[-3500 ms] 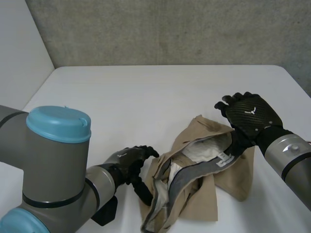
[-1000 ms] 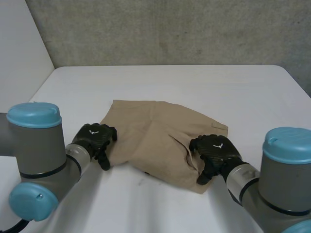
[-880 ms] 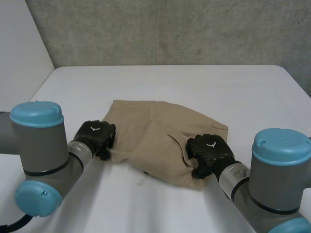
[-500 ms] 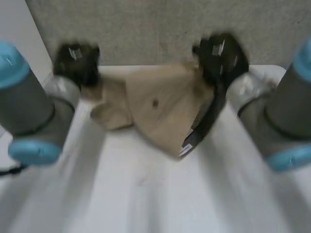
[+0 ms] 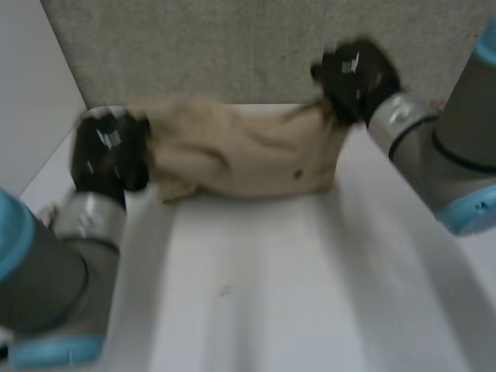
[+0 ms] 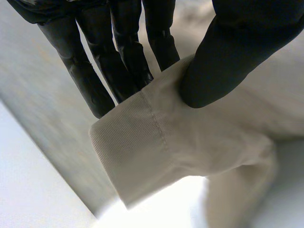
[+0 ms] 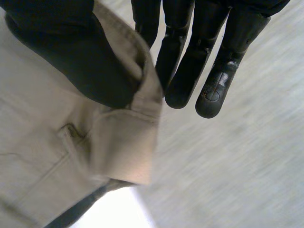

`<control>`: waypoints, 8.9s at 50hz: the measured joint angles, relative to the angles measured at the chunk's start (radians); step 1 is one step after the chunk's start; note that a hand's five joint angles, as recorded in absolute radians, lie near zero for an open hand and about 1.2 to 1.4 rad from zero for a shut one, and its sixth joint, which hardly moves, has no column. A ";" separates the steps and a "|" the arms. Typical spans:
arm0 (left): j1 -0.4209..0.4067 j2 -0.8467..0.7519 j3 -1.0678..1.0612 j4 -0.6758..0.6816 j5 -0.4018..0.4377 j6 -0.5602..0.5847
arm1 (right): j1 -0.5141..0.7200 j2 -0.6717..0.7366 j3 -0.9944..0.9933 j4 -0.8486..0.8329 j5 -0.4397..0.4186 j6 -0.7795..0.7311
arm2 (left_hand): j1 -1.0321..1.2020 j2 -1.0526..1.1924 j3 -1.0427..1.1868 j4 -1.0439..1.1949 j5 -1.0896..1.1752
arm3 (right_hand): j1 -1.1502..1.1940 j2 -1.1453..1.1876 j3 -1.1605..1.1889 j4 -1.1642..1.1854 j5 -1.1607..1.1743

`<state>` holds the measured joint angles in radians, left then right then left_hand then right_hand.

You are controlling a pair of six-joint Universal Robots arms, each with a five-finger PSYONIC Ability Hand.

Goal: Fold the shorts.

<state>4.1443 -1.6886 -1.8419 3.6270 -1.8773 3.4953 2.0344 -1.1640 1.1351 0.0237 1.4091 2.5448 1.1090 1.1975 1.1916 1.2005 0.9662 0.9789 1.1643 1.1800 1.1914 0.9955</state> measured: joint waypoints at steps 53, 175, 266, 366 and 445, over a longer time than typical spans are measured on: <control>0.114 -0.362 0.367 -0.574 0.300 -0.166 | -0.022 -0.507 0.794 -0.415 -0.301 -0.025 | -0.772 -0.863 -0.862 -0.868 -0.806 | 0.000 0.000 0.000 0.000 0.000; 0.165 -0.138 0.766 -0.516 0.256 -0.168 | -0.177 -0.328 0.247 -0.330 -0.076 0.268 | 0.035 0.000 -0.002 0.000 -0.008 | -0.018 0.009 -0.020 -0.001 -0.022; 0.091 -0.111 0.955 -0.175 0.095 0.098 | -0.057 -0.197 -0.298 -0.171 0.150 0.209 | 0.035 0.002 0.000 0.000 -0.009 | 0.000 0.009 0.002 0.000 -0.006; 0.177 -0.824 0.997 -0.480 0.580 0.214 | -0.217 -0.263 0.855 0.056 -0.070 -0.156 | -0.542 -0.634 -0.629 -0.633 -0.578 | 0.000 0.009 0.002 0.000 -0.002; 0.209 -0.991 1.322 -0.887 0.570 0.445 | -0.226 -0.253 0.876 0.020 -0.071 -0.159 | 0.010 -0.006 -0.005 0.003 0.003 | 0.000 0.009 0.002 0.000 0.002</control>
<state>4.3528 -2.6797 -0.5197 2.7402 -1.3073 3.9399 1.8085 -1.4166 2.0112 0.0440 1.3383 2.3859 1.1186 1.1920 1.1863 1.2032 0.9696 0.9791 1.1731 1.1820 1.1909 0.9978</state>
